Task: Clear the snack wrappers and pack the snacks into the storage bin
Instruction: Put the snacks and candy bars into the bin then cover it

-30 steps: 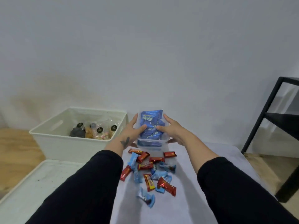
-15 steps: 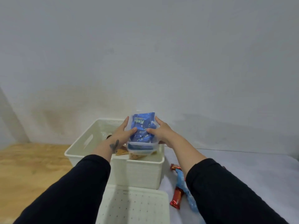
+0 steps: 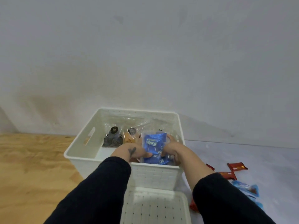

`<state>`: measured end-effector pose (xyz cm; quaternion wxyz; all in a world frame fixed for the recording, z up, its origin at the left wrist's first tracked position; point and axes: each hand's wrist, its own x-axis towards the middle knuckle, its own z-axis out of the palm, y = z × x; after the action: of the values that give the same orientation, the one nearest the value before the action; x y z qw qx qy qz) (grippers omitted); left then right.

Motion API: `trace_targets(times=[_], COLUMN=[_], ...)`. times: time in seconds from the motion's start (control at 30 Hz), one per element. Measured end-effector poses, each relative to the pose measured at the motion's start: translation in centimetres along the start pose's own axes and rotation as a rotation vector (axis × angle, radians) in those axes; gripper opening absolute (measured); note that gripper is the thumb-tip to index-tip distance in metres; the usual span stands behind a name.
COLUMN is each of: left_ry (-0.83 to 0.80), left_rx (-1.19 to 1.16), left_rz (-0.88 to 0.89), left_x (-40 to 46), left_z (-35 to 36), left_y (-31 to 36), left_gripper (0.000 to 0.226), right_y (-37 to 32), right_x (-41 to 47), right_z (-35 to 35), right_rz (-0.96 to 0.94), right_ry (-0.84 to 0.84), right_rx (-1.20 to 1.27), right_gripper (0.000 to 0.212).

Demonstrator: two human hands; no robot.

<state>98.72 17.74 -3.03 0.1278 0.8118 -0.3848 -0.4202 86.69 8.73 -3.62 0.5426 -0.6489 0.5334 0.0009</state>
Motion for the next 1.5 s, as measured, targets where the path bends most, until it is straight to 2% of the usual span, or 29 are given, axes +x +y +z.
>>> trace_targets(times=[0.23, 0.37, 0.47, 0.57, 0.63, 0.73, 0.83, 0.97, 1.13, 1.27, 1.37, 1.5], left_ry=[-0.042, 0.03, 0.035, 0.039, 0.041, 0.016, 0.022, 0.04, 0.031, 0.002, 0.122, 0.274], left_rx=[-0.013, 0.176, 0.219, 0.247, 0.275, 0.266, 0.253, 0.26, 0.242, 0.229, 0.22, 0.169], left_rz=[-0.044, -0.011, -0.015, -0.014, 0.002, -0.006, -0.023, -0.006, 0.046, 0.079, 0.132, 0.382], left_x=[0.8, 0.9, 1.4, 1.5, 1.3, 1.2, 1.4, 1.1, 0.3, -0.3, 0.1, 0.3], left_z=[0.0, 1.2, 1.6, 1.3, 1.2, 1.2, 1.3, 2.0, 2.3, 2.2, 2.1, 2.9], left_y=[-0.1, -0.3, -0.4, -0.1, 0.2, 0.2, 0.1, 0.8, 1.9, 2.7, 4.3, 8.6], left_gripper=[0.067, 0.082, 0.096, 0.093, 0.088, 0.092, 0.095, 0.093, 0.083, 0.078, 0.076, 0.058], right_y=[-0.5, -0.2, 0.2, 0.1, -0.2, -0.8, -1.0, 0.9, 3.1, 3.3, 4.4, 7.6], right_x=[-0.2, -0.3, -0.1, 0.5, 0.7, 0.2, -0.4, 0.1, 0.3, 0.0, -0.8, -2.4], right_z=[-0.1, 0.9, 1.2, 1.3, 1.4, 0.5, -1.0, -2.3, -2.1, -2.9, -4.5, -7.6], right_rz=[0.006, 0.037, 0.045, -0.029, -0.121, -0.314, -0.462, -0.346, -0.336, -0.397, -0.41, -0.314], right_ry=[0.021, 0.056, 0.023, 0.067, 0.158, 0.268, 0.414, 0.449, 0.368, 0.382, 0.423, 0.446], right_rx=[-0.089, -0.319, -0.326, -0.375, -0.408, -0.324, -0.432, -0.629, -0.543, -0.405, -0.381, -0.427], right_gripper=[0.09, 0.082, 0.076, 0.053, 0.04, 0.057, 0.057, 0.066, 0.07, 0.059, 0.053, 0.049])
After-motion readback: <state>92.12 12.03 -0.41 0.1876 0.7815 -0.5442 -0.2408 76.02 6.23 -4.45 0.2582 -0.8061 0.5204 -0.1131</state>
